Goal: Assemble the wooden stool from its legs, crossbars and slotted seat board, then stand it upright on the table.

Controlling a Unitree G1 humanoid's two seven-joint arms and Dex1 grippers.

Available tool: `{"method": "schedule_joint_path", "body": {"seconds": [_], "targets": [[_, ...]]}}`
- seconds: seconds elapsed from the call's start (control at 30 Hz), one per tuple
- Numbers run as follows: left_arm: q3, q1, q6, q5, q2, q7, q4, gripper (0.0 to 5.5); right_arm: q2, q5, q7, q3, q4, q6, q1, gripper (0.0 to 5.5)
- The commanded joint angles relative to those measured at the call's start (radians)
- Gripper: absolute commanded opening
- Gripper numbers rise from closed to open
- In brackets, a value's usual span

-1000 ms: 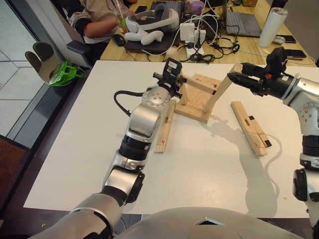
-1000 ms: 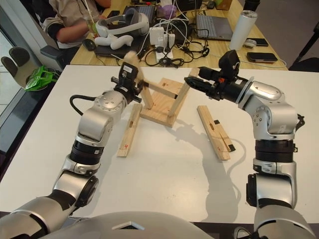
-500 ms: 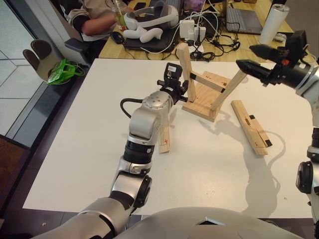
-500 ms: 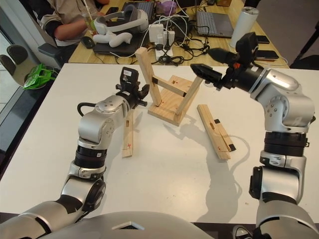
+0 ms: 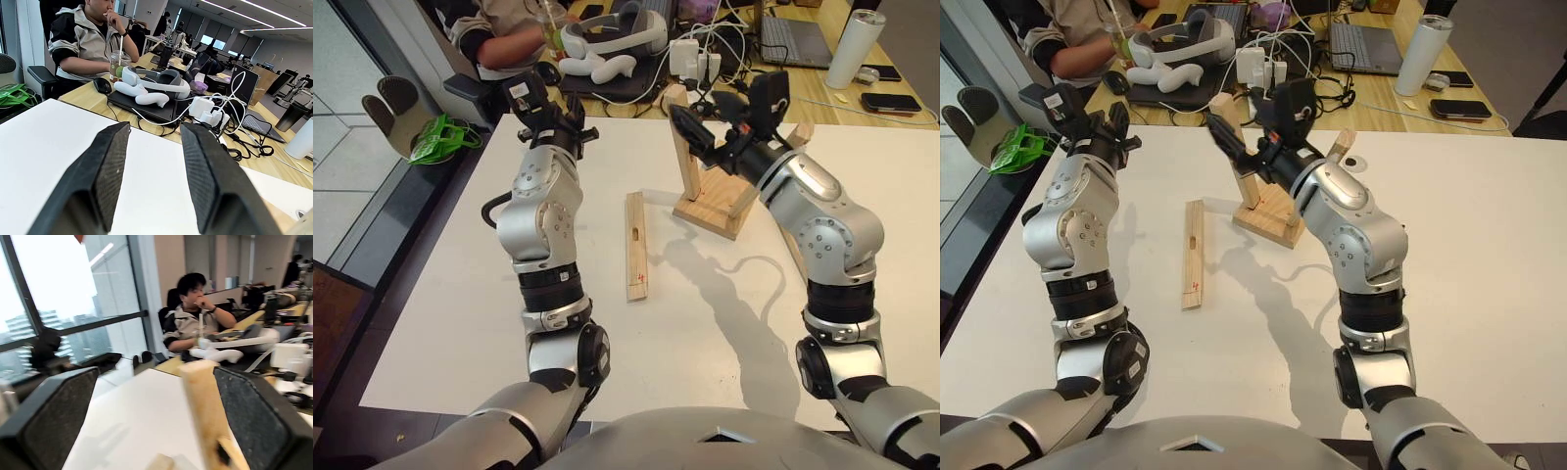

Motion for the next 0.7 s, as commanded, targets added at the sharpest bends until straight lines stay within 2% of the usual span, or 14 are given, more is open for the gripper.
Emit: {"method": "schedule_joint_path", "body": {"seconds": [0.03, 0.3, 0.57, 0.7], "targets": [[-0.018, 0.005, -0.008, -0.007, -0.011, 0.015, 0.001, 1.9, -0.042, -0.144, -0.075, -0.005, 0.024, -0.075, 0.036, 4.3], [-0.026, 0.009, -0.012, -0.012, -0.02, 0.028, 0.007, 1.9, -0.21, -0.328, -0.083, -0.078, 0.161, -0.141, 0.065, 4.3], [-0.036, 0.003, -0.017, -0.012, -0.021, 0.035, 0.018, 1.9, -0.166, -0.31, -0.011, -0.049, 0.174, -0.132, 0.072, 4.3], [-0.036, 0.004, -0.015, -0.013, -0.015, 0.038, 0.014, 1.9, -0.189, -0.334, 0.008, -0.049, 0.17, -0.127, 0.097, 4.3]]}}
